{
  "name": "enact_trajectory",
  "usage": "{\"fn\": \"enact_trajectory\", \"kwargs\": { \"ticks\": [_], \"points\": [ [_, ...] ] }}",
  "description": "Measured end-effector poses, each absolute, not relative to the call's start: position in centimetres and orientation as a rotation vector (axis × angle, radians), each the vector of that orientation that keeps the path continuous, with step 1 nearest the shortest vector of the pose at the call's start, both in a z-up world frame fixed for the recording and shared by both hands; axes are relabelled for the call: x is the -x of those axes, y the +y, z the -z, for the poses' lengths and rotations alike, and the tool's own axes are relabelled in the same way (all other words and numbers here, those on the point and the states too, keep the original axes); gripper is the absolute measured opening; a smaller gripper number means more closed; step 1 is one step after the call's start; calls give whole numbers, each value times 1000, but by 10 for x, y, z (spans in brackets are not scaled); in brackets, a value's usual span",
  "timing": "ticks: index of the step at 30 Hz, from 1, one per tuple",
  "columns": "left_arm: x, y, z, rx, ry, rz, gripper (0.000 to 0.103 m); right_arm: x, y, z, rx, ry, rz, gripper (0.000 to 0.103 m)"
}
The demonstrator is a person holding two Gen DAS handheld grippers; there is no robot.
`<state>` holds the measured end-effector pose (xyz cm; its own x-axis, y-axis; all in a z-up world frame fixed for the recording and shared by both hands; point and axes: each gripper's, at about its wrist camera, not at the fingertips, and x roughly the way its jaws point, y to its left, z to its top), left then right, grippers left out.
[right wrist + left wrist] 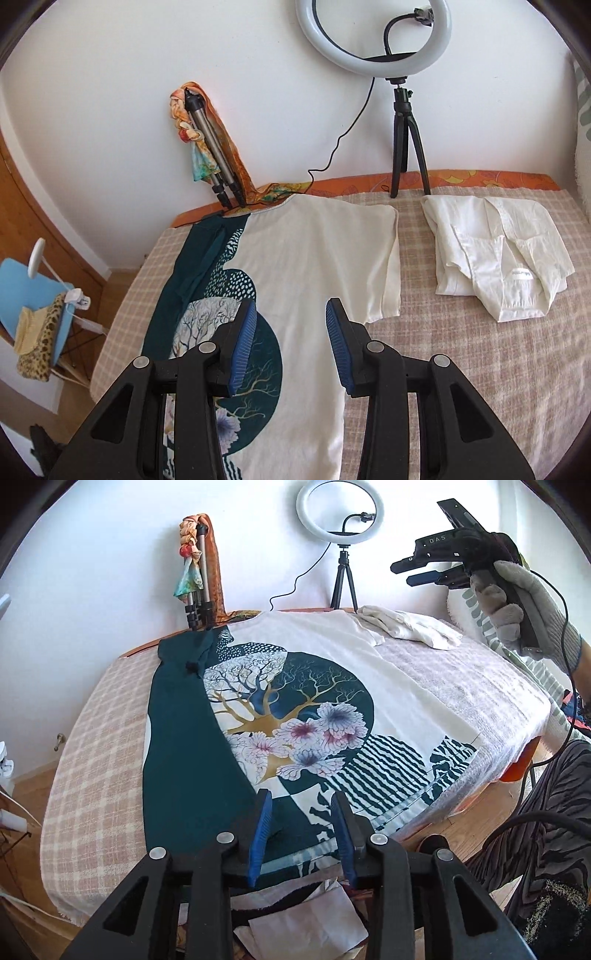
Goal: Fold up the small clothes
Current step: 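Grasp the cream hem with left tool while right tool grasps the cream sleeve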
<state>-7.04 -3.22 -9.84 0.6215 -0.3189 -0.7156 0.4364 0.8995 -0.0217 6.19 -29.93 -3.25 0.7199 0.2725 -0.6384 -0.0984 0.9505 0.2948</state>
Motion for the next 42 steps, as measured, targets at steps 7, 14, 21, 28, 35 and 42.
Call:
{"fn": "enact_trajectory", "kwargs": {
  "ticks": [7, 14, 21, 28, 35, 42],
  "points": [
    [69, -96, 97, -177, 761, 517, 35, -45, -348, 53, -301, 749, -188, 42],
    [62, -169, 109, -177, 798, 647, 35, -44, -381, 79, -339, 775, -170, 45],
    [59, -224, 122, -182, 850, 745, 45, -61, -404, 99, -402, 819, -174, 45],
    [52, -247, 129, -215, 878, 745, 43, -97, -411, 118, -470, 870, -215, 45],
    [43, -258, 140, -260, 895, 689, 27, -141, -410, 144, -559, 924, -220, 45],
    [33, -249, 138, -205, 890, 663, 3, -173, -398, 166, -590, 967, -212, 45]
  ]
}}
